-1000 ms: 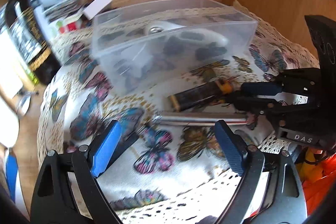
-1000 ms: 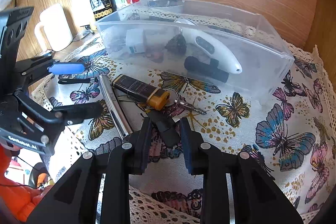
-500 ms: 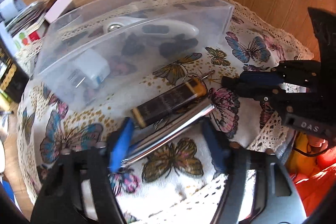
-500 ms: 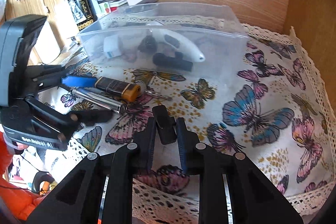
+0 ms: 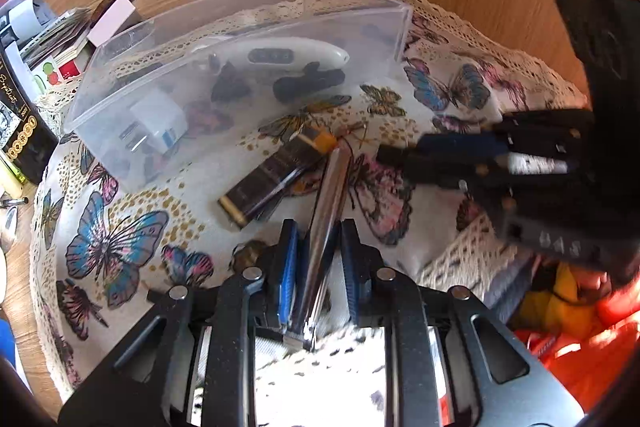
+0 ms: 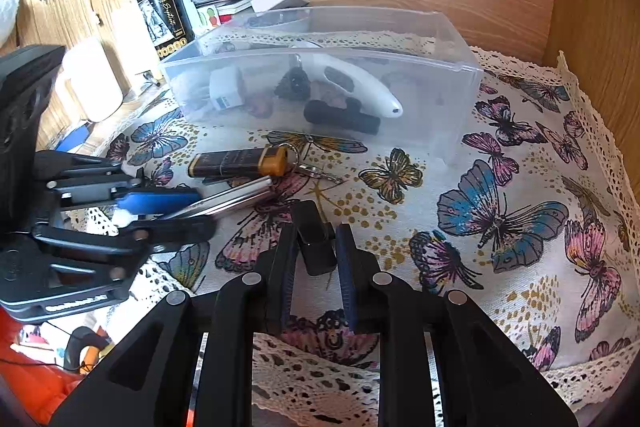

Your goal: Organize rigid objects

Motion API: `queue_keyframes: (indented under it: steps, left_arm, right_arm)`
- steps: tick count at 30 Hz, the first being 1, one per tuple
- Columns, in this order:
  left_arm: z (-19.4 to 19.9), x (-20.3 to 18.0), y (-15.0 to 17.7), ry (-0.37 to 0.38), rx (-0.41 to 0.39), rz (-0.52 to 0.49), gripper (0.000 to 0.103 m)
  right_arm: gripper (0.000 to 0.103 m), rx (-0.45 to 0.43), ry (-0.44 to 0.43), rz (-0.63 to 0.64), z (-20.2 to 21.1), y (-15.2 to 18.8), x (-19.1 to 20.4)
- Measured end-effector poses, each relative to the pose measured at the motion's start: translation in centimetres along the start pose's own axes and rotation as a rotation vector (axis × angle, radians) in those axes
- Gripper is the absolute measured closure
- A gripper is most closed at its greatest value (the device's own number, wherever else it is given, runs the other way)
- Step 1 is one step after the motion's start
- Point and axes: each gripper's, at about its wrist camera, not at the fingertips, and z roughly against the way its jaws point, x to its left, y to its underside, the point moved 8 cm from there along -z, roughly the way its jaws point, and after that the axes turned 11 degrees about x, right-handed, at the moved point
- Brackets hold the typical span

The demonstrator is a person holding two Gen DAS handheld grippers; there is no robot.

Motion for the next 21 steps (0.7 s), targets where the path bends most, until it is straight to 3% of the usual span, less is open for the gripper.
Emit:
queue_keyframes:
  steps: [2, 7, 21]
  left_arm:
    - [-0.2, -0.2, -0.3, -0.002, -0.019, 0.013, 0.088]
    - [0.6, -0.5, -0.5, 0.044, -0.043, 0.052, 0.088]
    - [8.0, 3.4, -4.5, -0.039, -0.275, 0.122, 0.088]
  right_arm:
    - [0.085, -0.005, 0.002, -0.003, 0.2, 0.0, 0.1]
    - [0.085, -0.05, 0.008, -0.016, 1.6, -0.7, 0.1]
    - [0.085, -0.213, 0.014, -0.034, 5.7, -5.9, 0.3]
